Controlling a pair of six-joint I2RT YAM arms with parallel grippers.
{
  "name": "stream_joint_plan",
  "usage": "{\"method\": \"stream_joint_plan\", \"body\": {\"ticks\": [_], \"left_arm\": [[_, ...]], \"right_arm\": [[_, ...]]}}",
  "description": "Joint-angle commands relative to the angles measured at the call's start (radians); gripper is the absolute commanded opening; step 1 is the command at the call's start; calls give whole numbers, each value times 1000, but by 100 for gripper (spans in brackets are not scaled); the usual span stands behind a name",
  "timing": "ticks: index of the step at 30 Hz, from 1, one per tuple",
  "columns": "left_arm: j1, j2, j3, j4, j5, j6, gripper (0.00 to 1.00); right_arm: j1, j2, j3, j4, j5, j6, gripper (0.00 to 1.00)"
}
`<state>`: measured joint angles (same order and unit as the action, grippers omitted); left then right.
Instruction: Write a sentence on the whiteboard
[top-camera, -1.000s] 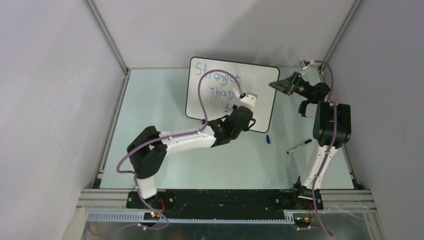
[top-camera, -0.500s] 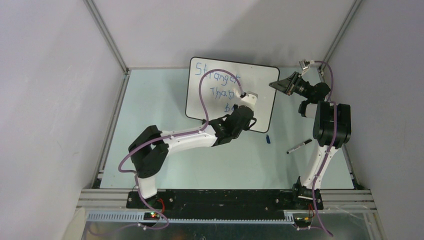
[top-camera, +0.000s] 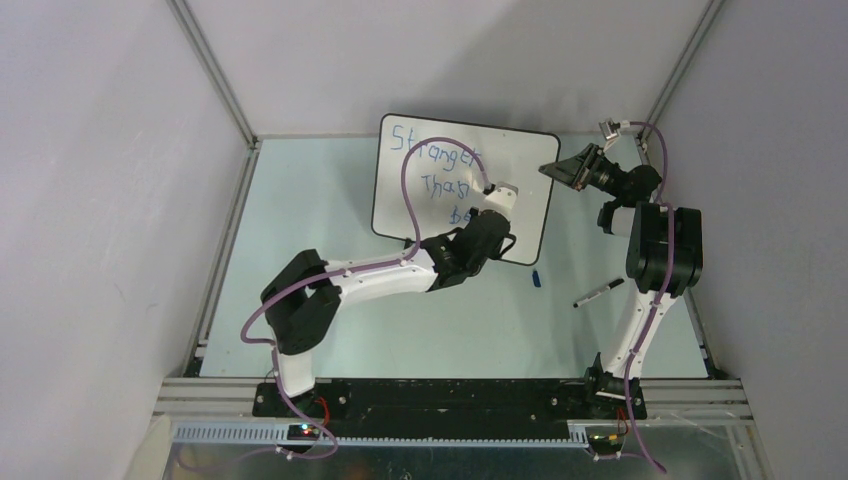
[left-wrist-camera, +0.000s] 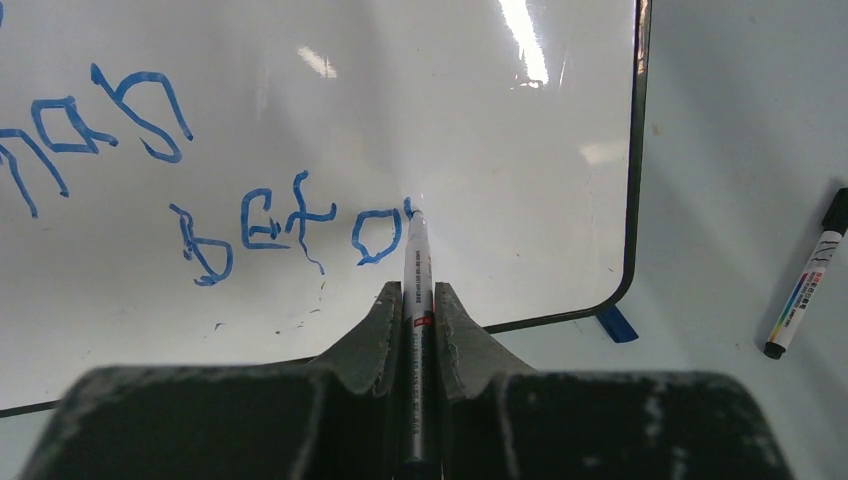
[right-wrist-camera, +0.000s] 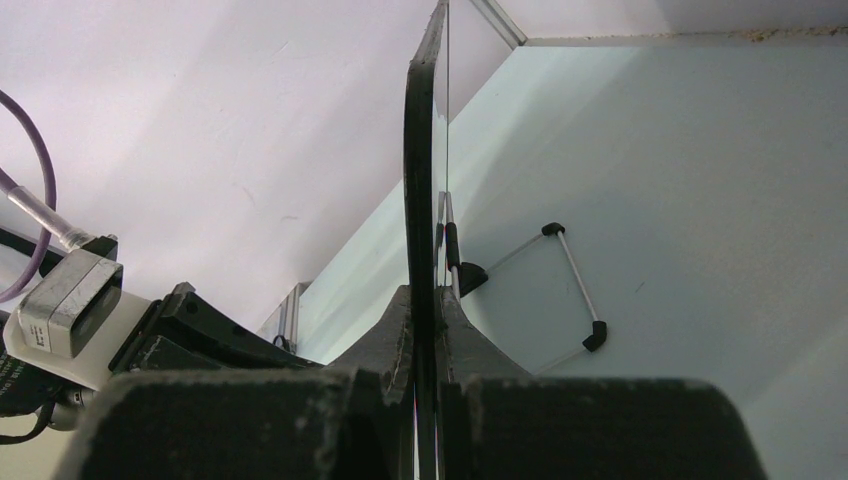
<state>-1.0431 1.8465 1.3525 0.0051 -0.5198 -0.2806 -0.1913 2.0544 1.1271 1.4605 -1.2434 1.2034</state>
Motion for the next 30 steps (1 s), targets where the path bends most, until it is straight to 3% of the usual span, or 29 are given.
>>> {"method": "stream_joint_plan", "body": {"ticks": [1, 23, 30], "left_arm": [[11, 11, 44, 15, 4, -3, 0], [12, -1, 59, 35, 50, 1, 0], [10, -73, 7, 36, 51, 11, 0]], "right_arm": [[1, -80, 10, 46, 7, 61, 0], [1, -82, 10, 45, 5, 61, 0], [0, -80, 10, 45, 7, 62, 0]]}}
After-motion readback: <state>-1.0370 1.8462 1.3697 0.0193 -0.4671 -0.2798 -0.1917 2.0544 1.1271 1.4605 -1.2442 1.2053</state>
